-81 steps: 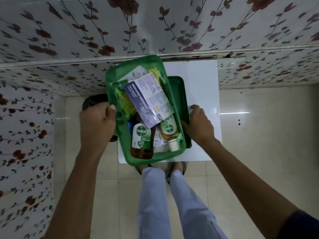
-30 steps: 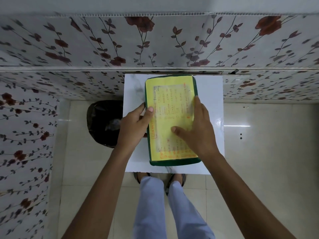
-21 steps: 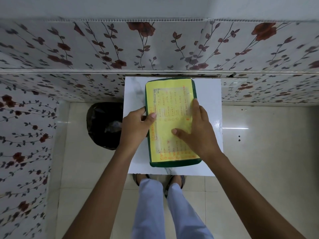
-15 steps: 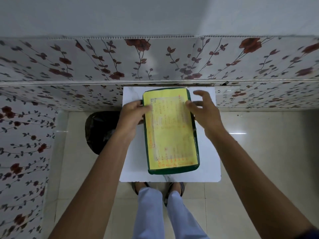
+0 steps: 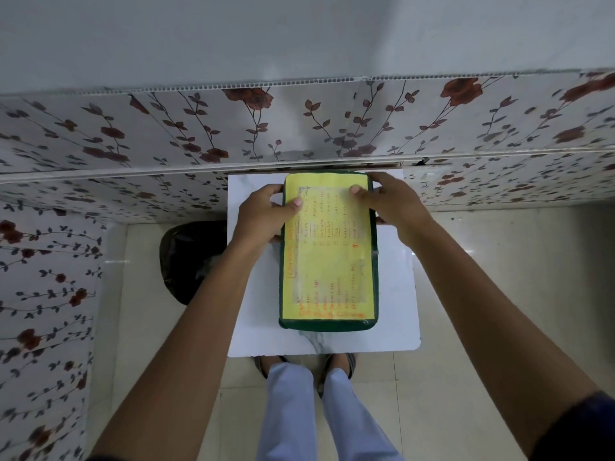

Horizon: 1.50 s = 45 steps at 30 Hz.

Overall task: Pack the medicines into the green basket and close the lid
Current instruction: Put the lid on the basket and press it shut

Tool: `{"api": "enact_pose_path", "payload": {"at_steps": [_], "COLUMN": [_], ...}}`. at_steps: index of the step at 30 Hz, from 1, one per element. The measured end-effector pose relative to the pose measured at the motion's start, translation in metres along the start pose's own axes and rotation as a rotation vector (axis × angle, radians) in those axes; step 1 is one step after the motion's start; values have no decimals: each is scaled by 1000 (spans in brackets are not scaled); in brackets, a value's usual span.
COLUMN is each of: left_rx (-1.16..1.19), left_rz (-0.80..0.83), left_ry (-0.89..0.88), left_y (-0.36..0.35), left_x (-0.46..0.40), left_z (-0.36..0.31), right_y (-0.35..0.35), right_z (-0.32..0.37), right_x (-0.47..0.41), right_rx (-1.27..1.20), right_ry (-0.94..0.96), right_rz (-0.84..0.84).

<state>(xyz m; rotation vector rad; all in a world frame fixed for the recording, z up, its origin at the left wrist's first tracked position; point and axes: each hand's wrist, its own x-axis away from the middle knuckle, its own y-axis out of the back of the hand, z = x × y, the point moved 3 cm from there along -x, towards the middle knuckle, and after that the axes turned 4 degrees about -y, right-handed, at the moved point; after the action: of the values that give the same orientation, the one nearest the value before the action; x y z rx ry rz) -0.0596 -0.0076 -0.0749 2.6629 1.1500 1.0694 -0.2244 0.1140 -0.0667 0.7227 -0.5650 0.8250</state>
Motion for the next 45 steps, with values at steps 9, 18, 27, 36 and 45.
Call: {"api": "enact_pose_path", "payload": {"at_steps": [9, 18, 27, 36, 45], "left_rx": [-76, -111, -162, -152, -186], "left_rz": [41, 122, 182, 162, 159], "left_ry": [23, 53, 73, 80, 90], "left_y": [-8, -13, -16, -20, -23], "left_x": [33, 76, 94, 114, 116], "left_z": [27, 42, 57, 73, 80], "right_y": [-11, -19, -20, -25, -25], "right_z": [-35, -64, -78, -88, -90], "right_x": [39, 79, 94, 109, 112], "right_rx": [202, 261, 284, 288, 304], "right_ry": [95, 57, 83, 99, 86], "right_rz": [35, 205, 225, 155, 161]}}
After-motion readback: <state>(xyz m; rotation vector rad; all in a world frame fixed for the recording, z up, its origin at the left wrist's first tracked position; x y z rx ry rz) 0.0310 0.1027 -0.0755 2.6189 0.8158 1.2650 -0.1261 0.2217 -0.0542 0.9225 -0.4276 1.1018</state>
